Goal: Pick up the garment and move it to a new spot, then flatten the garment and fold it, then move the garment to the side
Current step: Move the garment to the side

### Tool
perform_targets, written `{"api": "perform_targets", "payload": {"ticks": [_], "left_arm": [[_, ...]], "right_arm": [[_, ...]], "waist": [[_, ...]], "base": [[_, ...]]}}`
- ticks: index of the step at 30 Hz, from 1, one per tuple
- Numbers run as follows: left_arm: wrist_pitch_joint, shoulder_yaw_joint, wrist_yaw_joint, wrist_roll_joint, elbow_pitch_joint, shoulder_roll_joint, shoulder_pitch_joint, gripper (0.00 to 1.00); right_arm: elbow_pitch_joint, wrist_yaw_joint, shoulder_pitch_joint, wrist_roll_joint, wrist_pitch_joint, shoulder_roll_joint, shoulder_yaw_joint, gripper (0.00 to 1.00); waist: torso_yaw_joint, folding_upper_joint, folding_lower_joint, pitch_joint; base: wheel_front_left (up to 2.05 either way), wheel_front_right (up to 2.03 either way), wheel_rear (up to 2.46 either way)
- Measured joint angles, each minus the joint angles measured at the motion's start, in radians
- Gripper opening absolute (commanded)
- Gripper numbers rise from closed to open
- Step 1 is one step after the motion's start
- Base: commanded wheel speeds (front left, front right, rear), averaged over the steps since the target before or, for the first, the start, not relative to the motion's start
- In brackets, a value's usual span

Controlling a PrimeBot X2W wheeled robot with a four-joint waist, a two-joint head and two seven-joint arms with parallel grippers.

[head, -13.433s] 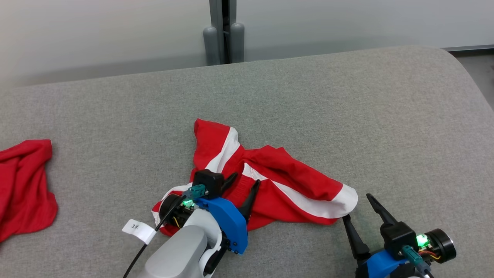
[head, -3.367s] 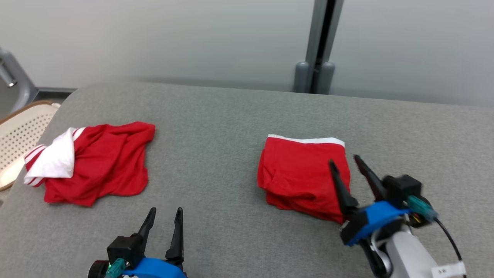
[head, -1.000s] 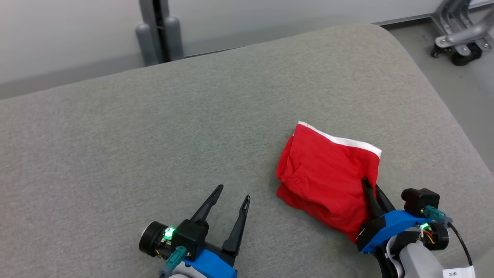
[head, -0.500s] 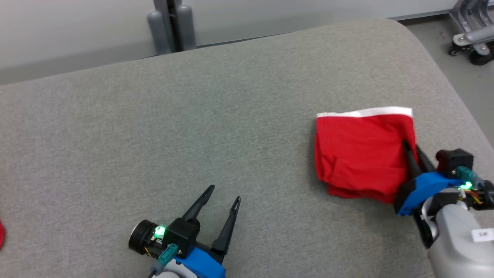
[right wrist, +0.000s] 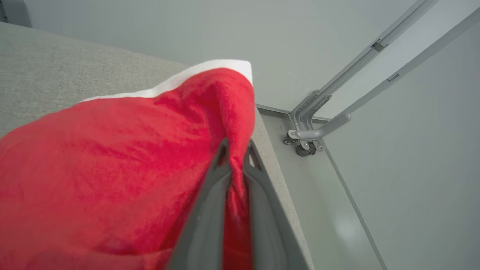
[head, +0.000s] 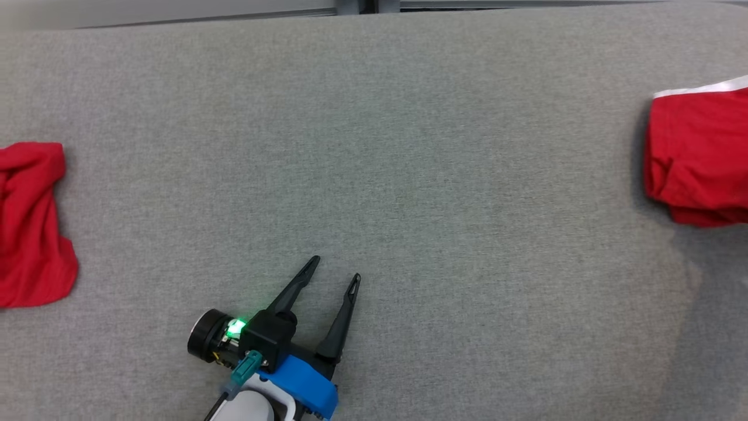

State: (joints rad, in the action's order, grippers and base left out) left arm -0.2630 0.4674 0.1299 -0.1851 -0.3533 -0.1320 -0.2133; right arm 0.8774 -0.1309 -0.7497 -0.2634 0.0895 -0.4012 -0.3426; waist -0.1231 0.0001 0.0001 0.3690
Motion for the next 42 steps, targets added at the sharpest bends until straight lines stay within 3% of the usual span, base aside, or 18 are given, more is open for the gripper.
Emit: {"api": "perform_targets", "payload": {"ticks": [3,4,5,6,9,13,18,22,33,42], "left_arm": [[0.0,0.003,0.0,0.0,0.005,-0.001,-0.014,1.0],[0.0,0.004,0.0,0.0,0.006,-0.002,-0.018,1.0],[0.0,0.005,0.0,0.0,0.006,-0.001,-0.021,1.0],[0.0,0.006,0.0,-0.001,0.006,-0.001,-0.025,1.0],[0.0,0.006,0.0,-0.007,0.003,0.0,-0.035,1.0],[0.0,-0.014,0.0,-0.007,-0.003,0.006,-0.038,1.0],[0.0,-0.08,0.0,-0.001,-0.012,0.014,-0.038,1.0],[0.0,-0.156,0.0,0.011,-0.017,0.03,-0.032,1.0],[0.0,-0.334,-0.012,0.045,-0.043,0.055,0.039,1.0],[0.0,-0.39,-0.018,0.059,-0.055,0.073,0.138,1.0]], "right_arm": [[-0.015,0.0,-0.01,-0.047,-0.026,-0.027,-0.067,0.0],[-0.024,0.0,-0.012,-0.065,-0.027,-0.031,-0.095,0.25],[-0.032,0.0,-0.013,-0.084,-0.027,-0.033,-0.115,0.81],[-0.044,0.0,-0.017,-0.1,-0.027,-0.032,-0.141,1.0],[-0.088,0.0,-0.035,-0.141,0.01,-0.008,-0.212,1.0],[-0.116,0.0,-0.058,-0.154,0.109,0.088,-0.24,1.0],[-0.136,0.0,-0.059,-0.109,0.168,0.239,-0.148,1.0],[-0.219,0.0,0.006,0.002,0.173,0.313,-0.023,1.0],[-0.325,0.0,0.374,0.291,0.173,0.351,0.23,1.0],[-0.321,0.0,0.511,0.384,0.173,0.351,0.272,1.0]], "waist": [[0.026,0.0,0.0,0.021],[0.032,0.0,0.0,0.027],[0.037,0.0,0.0,0.032],[0.041,0.0,0.0,0.037],[0.048,0.0,0.0,0.043],[0.047,0.0,0.0,0.031],[0.045,0.0,0.0,-0.005],[0.053,0.0,0.0,-0.043],[0.106,0.0,0.0,-0.159],[0.108,0.0,-0.0001,-0.248]], "base": [[0.0,0.0,0.0],[0.0,0.0,0.0],[0.0,0.0,0.0],[0.0,0.0,0.0],[0.0,0.0,0.0],[0.0,0.0,0.0],[0.0,0.0,0.0],[0.0,0.0,0.0],[0.0,0.0,0.0],[0.0,0.0,0.0]]}}
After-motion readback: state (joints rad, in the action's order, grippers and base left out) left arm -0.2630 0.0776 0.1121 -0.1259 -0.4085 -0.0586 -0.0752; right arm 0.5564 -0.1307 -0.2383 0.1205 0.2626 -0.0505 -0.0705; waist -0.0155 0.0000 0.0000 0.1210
